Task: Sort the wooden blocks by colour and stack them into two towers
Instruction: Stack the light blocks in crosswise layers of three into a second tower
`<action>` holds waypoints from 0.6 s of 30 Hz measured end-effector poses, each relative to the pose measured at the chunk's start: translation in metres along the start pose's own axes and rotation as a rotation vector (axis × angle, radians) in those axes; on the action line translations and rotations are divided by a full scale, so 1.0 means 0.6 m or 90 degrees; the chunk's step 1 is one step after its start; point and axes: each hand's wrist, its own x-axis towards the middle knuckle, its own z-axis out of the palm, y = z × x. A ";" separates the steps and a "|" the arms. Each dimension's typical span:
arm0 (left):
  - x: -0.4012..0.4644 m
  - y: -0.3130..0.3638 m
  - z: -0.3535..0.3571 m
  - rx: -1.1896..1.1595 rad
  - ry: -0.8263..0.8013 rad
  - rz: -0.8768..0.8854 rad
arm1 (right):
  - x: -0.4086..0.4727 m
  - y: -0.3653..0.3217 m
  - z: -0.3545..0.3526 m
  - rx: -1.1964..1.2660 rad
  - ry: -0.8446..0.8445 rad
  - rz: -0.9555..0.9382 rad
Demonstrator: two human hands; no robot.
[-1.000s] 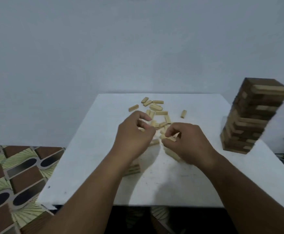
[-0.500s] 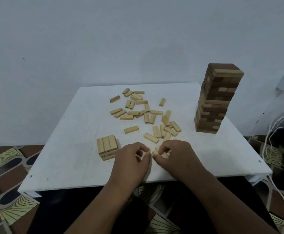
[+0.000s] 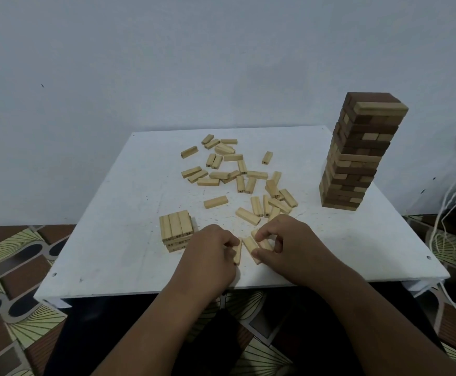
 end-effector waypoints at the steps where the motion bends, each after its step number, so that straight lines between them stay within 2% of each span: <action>1: 0.000 -0.001 0.000 -0.001 -0.002 0.001 | 0.000 -0.001 0.001 -0.004 0.004 -0.006; 6: 0.001 -0.006 0.000 0.000 -0.013 0.000 | -0.001 -0.011 0.002 -0.006 0.015 -0.016; 12: -0.003 -0.005 -0.003 -0.029 -0.014 -0.012 | 0.000 -0.012 -0.023 -0.018 -0.104 0.017; 18: -0.004 0.001 0.001 -0.008 0.005 0.031 | 0.003 -0.012 -0.012 -0.015 -0.069 0.004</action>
